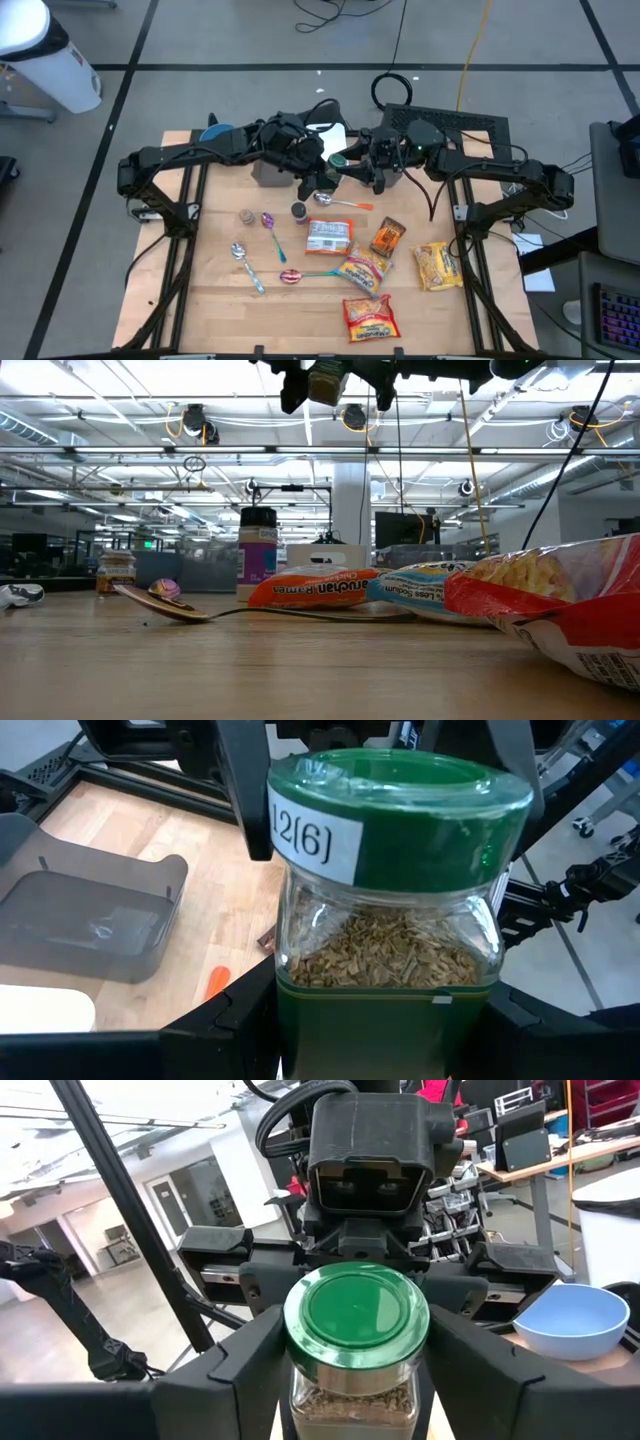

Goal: Pick & Place Food Item
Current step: Put the green seasoning bottle into the white bin

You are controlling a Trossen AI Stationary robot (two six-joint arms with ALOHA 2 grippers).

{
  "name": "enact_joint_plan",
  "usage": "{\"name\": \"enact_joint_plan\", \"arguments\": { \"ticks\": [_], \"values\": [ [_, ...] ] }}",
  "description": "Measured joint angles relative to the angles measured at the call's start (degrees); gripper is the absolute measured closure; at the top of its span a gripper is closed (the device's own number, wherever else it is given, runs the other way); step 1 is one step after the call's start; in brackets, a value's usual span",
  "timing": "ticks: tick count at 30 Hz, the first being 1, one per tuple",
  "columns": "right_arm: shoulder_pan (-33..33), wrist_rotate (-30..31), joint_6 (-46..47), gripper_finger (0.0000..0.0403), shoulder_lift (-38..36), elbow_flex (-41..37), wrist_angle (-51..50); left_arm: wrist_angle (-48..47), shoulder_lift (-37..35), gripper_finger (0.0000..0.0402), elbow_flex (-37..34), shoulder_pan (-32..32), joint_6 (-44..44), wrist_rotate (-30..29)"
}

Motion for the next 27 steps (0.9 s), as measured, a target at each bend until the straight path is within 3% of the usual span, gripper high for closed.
{"name": "enact_joint_plan", "arguments": {
  "ticks": [19,27],
  "values": [
    [0.0,-0.1,-0.1,0.0208,0.0,0.0,0.1,0.4,0.0,0.0189,0.0,0.0,-0.3,0.1],
    [0.0,-0.4,-0.1,0.0208,0.0,-0.1,-0.3,3.5,-0.2,0.0119,0.0,0.0,-4.2,0.2]
  ]
}}
